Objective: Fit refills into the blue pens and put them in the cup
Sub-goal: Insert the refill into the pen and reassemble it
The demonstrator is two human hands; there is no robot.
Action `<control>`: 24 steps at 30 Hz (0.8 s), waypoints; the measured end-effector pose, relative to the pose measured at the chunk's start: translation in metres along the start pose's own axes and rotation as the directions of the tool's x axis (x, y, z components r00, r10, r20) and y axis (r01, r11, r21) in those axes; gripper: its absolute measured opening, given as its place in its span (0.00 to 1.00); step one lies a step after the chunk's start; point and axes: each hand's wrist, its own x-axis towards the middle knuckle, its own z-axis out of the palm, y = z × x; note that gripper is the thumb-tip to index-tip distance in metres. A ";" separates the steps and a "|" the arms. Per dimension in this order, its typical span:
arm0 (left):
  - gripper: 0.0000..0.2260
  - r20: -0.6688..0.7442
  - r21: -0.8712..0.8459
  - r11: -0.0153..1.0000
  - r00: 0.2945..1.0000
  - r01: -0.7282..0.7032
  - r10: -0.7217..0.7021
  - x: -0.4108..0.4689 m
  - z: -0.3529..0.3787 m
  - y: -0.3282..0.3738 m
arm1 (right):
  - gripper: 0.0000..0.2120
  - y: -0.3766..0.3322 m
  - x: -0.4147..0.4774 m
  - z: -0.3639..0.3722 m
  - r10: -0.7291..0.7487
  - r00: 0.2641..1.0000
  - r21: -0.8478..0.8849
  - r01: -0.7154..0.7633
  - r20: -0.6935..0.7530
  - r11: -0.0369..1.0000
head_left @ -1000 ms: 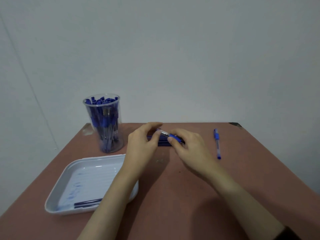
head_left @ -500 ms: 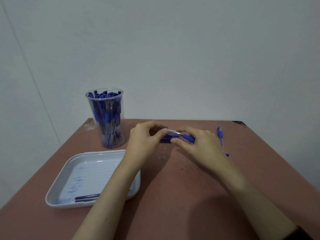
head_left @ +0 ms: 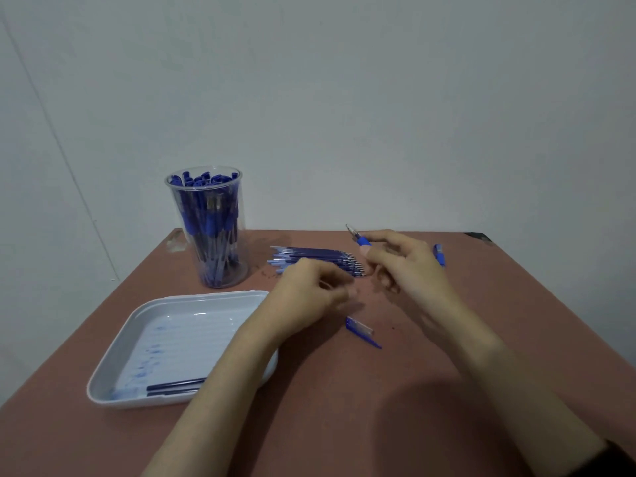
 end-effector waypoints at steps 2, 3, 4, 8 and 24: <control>0.11 -0.129 -0.272 0.962 0.990 0.016 -0.053 0.002 -0.003 0.004 | 0.05 -0.006 -0.002 0.001 0.082 0.993 0.206 -0.097 0.081 0.974; 0.11 -0.129 -0.428 0.904 0.989 0.015 -0.078 0.002 -0.006 0.006 | 0.07 -0.008 -0.003 0.001 0.113 0.981 0.284 -0.154 0.157 0.946; 0.12 -0.095 -0.575 0.818 0.992 0.017 -0.088 0.001 -0.009 0.010 | 0.08 -0.008 -0.004 0.002 0.141 0.959 0.335 -0.221 0.247 0.916; 0.11 0.048 -0.849 0.527 0.999 0.037 0.007 -0.006 -0.017 0.021 | 0.11 -0.008 -0.009 0.008 0.196 0.849 0.421 -0.428 0.492 0.800; 0.13 -0.030 -0.869 0.494 0.999 -0.008 -0.037 -0.006 -0.010 0.024 | 0.09 -0.005 -0.012 0.020 0.029 0.944 0.418 -0.173 0.328 0.892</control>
